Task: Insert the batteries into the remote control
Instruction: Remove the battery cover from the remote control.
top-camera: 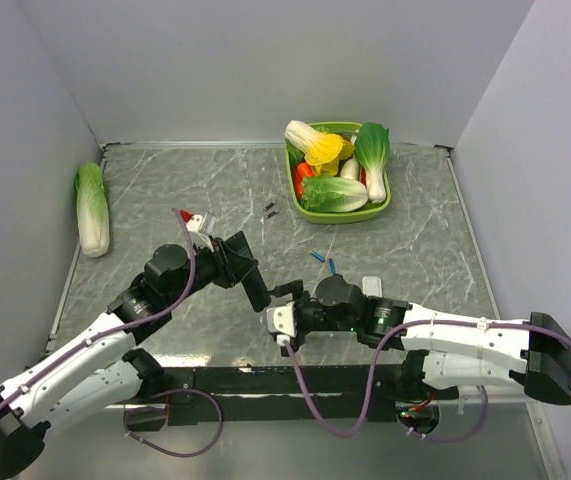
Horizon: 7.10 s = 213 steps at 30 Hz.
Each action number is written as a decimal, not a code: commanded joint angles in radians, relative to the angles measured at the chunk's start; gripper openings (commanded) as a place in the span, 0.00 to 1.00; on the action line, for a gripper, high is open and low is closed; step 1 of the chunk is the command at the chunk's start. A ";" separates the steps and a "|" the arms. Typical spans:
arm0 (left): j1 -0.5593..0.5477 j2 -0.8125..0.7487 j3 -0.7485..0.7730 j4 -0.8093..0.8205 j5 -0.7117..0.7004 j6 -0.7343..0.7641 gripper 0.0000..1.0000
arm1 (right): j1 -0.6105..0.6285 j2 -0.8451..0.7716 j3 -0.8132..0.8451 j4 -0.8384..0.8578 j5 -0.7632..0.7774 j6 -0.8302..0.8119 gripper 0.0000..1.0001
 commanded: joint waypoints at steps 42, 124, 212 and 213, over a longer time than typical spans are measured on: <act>0.007 0.010 0.119 -0.086 0.086 -0.117 0.01 | 0.076 0.072 0.075 0.020 0.162 -0.141 0.90; 0.111 0.016 0.072 -0.095 0.083 -0.128 0.01 | 0.007 0.167 0.150 0.040 0.109 -0.165 0.98; 0.192 0.015 0.015 0.056 0.148 -0.205 0.01 | -0.026 0.386 0.247 -0.227 -0.158 -0.145 0.18; 0.194 0.012 0.014 0.060 0.146 -0.194 0.01 | -0.027 0.388 0.249 -0.229 -0.161 -0.144 0.17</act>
